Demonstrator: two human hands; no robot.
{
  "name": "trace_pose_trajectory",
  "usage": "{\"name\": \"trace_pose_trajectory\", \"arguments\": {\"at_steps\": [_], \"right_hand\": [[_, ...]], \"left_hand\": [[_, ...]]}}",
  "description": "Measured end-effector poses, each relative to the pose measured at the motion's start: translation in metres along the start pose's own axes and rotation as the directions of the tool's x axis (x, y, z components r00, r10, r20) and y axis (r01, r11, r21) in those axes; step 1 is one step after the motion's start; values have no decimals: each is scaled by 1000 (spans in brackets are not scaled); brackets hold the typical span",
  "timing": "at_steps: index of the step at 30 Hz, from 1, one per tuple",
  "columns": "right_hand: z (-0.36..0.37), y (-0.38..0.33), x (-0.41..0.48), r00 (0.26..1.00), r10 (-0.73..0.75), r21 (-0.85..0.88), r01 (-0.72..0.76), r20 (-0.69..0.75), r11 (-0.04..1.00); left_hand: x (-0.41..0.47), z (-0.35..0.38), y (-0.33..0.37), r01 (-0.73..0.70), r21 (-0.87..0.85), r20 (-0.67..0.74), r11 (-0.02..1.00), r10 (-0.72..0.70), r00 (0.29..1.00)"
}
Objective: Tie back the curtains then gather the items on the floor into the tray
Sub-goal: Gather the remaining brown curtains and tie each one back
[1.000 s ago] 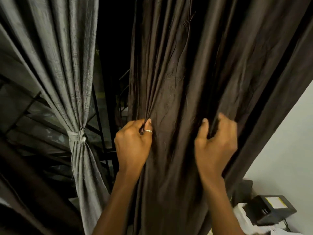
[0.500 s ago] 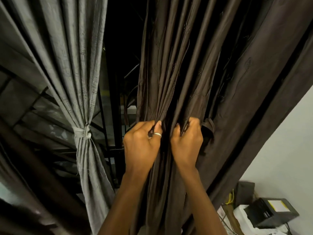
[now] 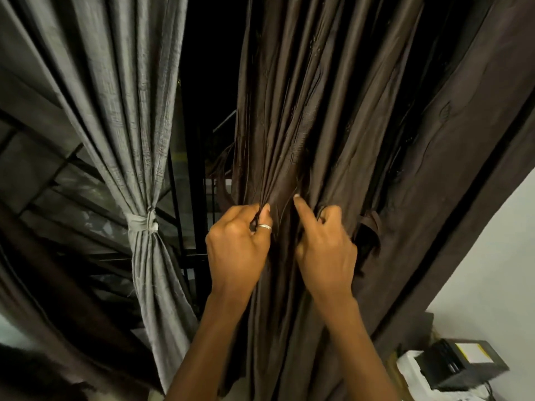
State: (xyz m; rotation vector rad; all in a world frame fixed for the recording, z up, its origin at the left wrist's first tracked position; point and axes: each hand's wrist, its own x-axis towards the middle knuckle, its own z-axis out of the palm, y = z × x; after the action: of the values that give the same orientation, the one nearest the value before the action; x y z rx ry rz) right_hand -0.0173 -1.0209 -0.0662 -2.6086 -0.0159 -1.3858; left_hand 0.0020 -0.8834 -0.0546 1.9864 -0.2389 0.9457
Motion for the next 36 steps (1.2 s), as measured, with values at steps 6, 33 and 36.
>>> {"name": "trace_pose_trajectory", "arguments": {"at_steps": [6,33,36], "right_hand": [[5,23,41,958,114,-227,-52,265,972],[5,-38,-17,994,66,217,-45,-88,975],[4,-35,-14,984,151,259,-122,-94,958]], "left_hand": [[0,-1,1,-25,-11,14,1000,25,1000],[0,2,9,-27,25,60,999,25,998],[1,0,9,-37,20,41,999,36,999]]}}
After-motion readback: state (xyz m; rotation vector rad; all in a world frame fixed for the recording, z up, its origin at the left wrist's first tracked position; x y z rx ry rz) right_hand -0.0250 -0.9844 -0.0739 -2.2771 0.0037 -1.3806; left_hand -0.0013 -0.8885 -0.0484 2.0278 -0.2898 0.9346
